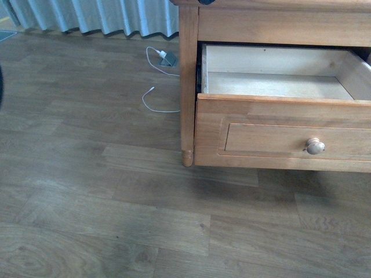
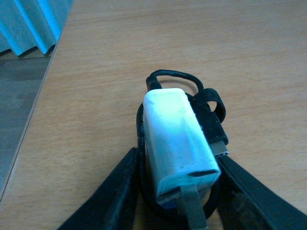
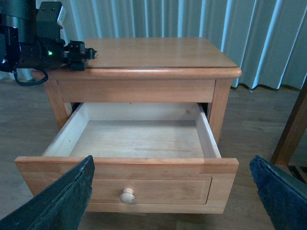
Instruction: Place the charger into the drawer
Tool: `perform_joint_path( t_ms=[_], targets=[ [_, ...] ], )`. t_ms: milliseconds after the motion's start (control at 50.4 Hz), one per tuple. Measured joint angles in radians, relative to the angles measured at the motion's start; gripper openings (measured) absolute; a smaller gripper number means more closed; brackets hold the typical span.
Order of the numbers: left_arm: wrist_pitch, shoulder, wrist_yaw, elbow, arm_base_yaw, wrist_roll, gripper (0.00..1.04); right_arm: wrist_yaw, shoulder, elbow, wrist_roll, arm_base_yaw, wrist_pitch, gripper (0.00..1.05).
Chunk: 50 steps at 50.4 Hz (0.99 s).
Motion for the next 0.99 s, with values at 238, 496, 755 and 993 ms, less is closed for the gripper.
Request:
perform_joint_path(
  t_ms=[238, 496, 755, 993],
  targets=[
    [0.125, -0.143, -0.010, -0.270, 0.005, -0.011, 0.31, 0.000, 0.000, 0.000, 0.000, 0.000, 0.000, 0.97],
    [0.353, -0.443, 0.042, -0.754, 0.014, -0.046, 0.30, 0.000, 0.000, 0.000, 0.000, 0.000, 0.000, 0.97],
    [0.537, -0.747, 0.117, -1.176, -0.006, -0.084, 0.30, 0.000, 0.000, 0.000, 0.000, 0.000, 0.000, 0.97],
    [0.630, -0.815, 0.178, -1.453, -0.090, -0.104, 0.30, 0.000, -0.001, 0.000, 0.000, 0.000, 0.000, 0.97]
  ],
)
